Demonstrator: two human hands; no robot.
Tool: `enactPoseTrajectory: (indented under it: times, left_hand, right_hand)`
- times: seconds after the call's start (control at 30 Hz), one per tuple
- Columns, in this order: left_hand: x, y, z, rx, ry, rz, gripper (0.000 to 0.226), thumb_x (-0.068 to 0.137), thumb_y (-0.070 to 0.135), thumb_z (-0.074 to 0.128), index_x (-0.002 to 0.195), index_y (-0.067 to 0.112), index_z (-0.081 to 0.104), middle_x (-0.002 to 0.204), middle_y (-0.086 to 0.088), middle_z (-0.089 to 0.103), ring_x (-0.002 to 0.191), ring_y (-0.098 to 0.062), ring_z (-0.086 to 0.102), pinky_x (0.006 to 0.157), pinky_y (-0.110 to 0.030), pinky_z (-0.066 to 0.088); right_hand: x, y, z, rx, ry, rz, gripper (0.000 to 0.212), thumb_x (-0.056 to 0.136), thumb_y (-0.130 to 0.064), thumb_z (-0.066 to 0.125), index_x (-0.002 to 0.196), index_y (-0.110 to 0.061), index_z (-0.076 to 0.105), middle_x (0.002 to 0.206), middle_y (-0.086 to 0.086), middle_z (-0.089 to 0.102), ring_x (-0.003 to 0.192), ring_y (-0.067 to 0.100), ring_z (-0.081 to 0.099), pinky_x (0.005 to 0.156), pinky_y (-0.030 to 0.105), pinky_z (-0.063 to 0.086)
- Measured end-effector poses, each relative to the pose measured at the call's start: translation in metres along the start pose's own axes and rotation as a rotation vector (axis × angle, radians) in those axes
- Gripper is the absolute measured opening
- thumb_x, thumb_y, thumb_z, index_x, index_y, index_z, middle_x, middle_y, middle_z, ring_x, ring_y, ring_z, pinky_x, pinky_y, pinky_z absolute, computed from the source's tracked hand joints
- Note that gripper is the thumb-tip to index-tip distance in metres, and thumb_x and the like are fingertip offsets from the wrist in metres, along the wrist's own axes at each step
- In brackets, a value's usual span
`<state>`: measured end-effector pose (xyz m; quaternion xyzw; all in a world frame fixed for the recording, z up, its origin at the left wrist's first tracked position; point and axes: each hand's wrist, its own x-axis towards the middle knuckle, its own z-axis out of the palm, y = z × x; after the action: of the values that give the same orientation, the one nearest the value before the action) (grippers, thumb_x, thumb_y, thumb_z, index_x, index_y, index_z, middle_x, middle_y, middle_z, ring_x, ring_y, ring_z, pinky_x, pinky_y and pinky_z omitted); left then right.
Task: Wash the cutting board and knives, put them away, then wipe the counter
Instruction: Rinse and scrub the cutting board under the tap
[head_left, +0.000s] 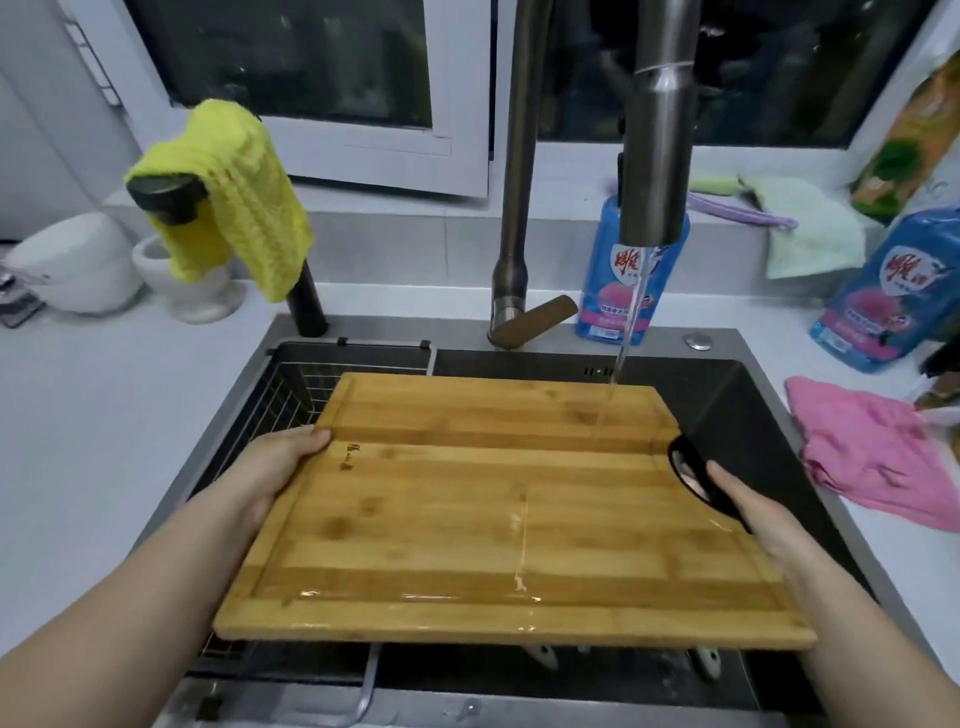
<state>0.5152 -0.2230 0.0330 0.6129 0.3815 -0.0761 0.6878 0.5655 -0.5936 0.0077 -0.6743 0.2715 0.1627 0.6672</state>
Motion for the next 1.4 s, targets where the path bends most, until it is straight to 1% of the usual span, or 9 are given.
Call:
enactPoseTrajectory:
  times: [0.1,0.5,0.7,0.8,0.9,1.0,1.1,1.27,1.4]
  left_hand:
    - [0.011,-0.006,-0.002,0.021,0.035,0.098,0.014,0.092,0.014,0.049,0.083,0.019,0.059,0.050,-0.001,0.068,0.065,-0.026,0.062,0.060,-0.035,0.044]
    - [0.023,-0.024,0.002,-0.099,0.104,0.158,0.013,0.089,0.013,0.054,0.095,0.021,0.062,0.063,-0.001,0.070,0.050,-0.013,0.067,0.043,-0.024,0.054]
    - [0.025,-0.027,0.008,0.139,0.231,0.324,0.031,0.091,0.023,0.052,0.119,0.011,0.058,0.078,0.004,0.060,0.073,-0.015,0.058,0.079,-0.036,0.045]
    - [0.024,-0.025,0.008,0.227,0.245,0.361,0.028,0.092,0.024,0.050,0.115,0.012,0.060,0.077,0.006,0.060,0.077,-0.018,0.060,0.071,-0.032,0.045]
    - [0.025,-0.022,0.009,0.310,0.223,0.392,0.028,0.092,0.023,0.049,0.115,0.011,0.060,0.077,0.009,0.058,0.074,-0.013,0.057,0.063,-0.022,0.041]
    - [0.029,-0.024,0.008,0.382,0.193,0.382,0.031,0.093,0.024,0.048,0.120,0.012,0.057,0.077,0.011,0.055,0.071,-0.007,0.053,0.063,-0.021,0.040]
    - [0.029,-0.027,0.007,0.349,0.189,0.387,0.034,0.092,0.024,0.048,0.122,0.012,0.055,0.079,0.011,0.055,0.073,-0.010,0.054,0.069,-0.028,0.044]
    - [0.030,-0.030,0.009,0.265,0.189,0.378,0.035,0.091,0.022,0.049,0.123,0.008,0.054,0.079,0.010,0.056,0.074,-0.009,0.053,0.066,-0.025,0.042]
    - [0.029,-0.033,0.012,0.261,0.198,0.378,0.032,0.092,0.021,0.048,0.120,0.007,0.057,0.077,0.011,0.054,0.072,-0.003,0.050,0.064,-0.021,0.038]
  right_hand:
    - [0.004,0.001,0.008,0.149,-0.145,0.076,0.026,0.095,-0.022,0.045,0.079,-0.008,0.058,0.050,0.011,0.066,0.042,0.022,0.063,0.038,0.024,0.051]
    - [0.018,-0.001,0.025,0.131,-0.169,0.078,0.029,0.100,-0.015,0.033,0.087,-0.008,0.058,0.048,0.001,0.066,0.039,0.009,0.062,0.036,0.016,0.047]
    - [0.028,0.001,0.044,-0.370,0.091,-0.105,0.031,0.098,-0.016,0.039,0.123,-0.005,0.054,0.111,0.015,0.063,0.095,0.025,0.057,0.081,0.031,0.044]
    - [0.020,0.011,0.072,-0.896,0.127,-0.326,0.055,0.097,-0.031,0.039,0.147,-0.014,0.020,0.154,0.009,0.019,0.143,0.025,0.016,0.116,0.036,0.015]
    - [-0.011,0.027,0.122,-1.185,-0.209,-0.670,0.064,0.098,-0.038,0.033,0.147,-0.027,-0.006,0.154,-0.008,-0.015,0.141,0.012,-0.019,0.112,0.028,-0.013]
    - [-0.024,0.030,0.166,-1.361,-0.451,-0.780,0.064,0.098,-0.046,0.025,0.146,-0.025,-0.012,0.146,-0.009,-0.026,0.132,0.009,-0.030,0.106,0.029,-0.022]
    - [0.017,0.014,0.163,-1.438,-0.292,-0.775,0.068,0.094,-0.056,0.022,0.147,-0.025,-0.007,0.152,-0.007,-0.018,0.139,0.013,-0.022,0.113,0.033,-0.016]
    - [0.056,-0.018,0.146,-1.360,0.076,-0.423,0.067,0.096,-0.050,0.019,0.148,-0.014,-0.001,0.157,0.008,-0.008,0.145,0.022,-0.008,0.120,0.040,-0.002]
    - [0.018,-0.001,0.203,-1.478,-0.193,-0.768,0.069,0.096,-0.052,0.016,0.148,-0.011,-0.004,0.156,0.008,-0.010,0.144,0.023,-0.012,0.117,0.038,-0.009]
